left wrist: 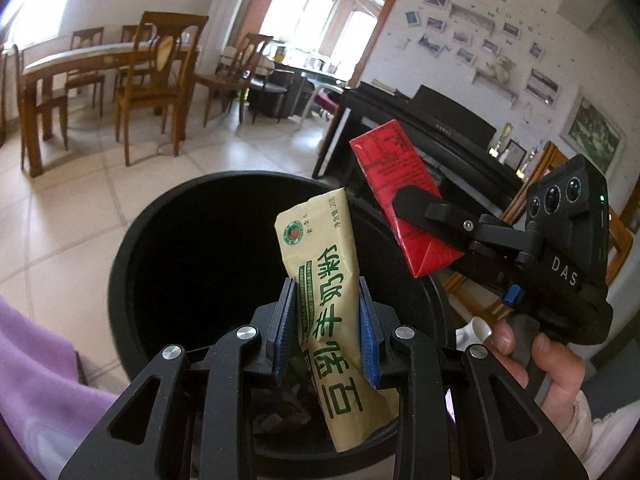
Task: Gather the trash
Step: 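Carry the yellow bag and red box over the black bin and open both tools, then move both open tools back from the bin to the table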
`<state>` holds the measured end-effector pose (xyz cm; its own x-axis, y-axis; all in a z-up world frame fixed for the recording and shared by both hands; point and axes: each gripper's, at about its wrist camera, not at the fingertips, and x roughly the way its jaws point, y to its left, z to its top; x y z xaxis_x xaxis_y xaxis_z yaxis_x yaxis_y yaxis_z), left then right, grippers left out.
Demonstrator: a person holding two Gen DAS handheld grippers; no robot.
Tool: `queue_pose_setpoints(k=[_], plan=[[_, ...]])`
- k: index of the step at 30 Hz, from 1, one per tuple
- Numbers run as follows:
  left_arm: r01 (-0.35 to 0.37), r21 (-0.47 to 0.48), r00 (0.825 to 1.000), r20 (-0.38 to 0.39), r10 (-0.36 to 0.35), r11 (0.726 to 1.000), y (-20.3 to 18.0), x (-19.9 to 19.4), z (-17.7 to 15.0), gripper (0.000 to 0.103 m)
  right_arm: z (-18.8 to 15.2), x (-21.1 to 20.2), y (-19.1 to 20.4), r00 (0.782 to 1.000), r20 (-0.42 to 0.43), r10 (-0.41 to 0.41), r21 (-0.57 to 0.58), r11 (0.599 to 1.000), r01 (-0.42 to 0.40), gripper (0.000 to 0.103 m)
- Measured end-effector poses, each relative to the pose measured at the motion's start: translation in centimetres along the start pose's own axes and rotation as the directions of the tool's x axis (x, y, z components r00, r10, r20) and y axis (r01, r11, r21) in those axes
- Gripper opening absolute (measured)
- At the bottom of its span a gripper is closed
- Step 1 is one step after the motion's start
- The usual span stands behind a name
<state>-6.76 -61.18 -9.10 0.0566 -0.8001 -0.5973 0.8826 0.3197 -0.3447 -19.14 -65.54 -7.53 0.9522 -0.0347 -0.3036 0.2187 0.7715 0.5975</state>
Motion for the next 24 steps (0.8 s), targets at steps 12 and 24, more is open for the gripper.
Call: queue_pose_setpoints(k=[12,24], plan=[[-0.157,0.057,0.987,0.044,0.154,0.986,-0.3,-2.5,0.1,0.098,-0.6,-1.2,-0.2,0.999,0.028,-0.015,0.025,1.000,0.014,0.098],[-0.253,0.021,0.961,0.123,0.249,0.967,2.0,-10.6,-1.1,0.098,-1.1,0.3,2.7,0.998,-0.024,-0.052,-0.030,0.998,0.051,0.098]])
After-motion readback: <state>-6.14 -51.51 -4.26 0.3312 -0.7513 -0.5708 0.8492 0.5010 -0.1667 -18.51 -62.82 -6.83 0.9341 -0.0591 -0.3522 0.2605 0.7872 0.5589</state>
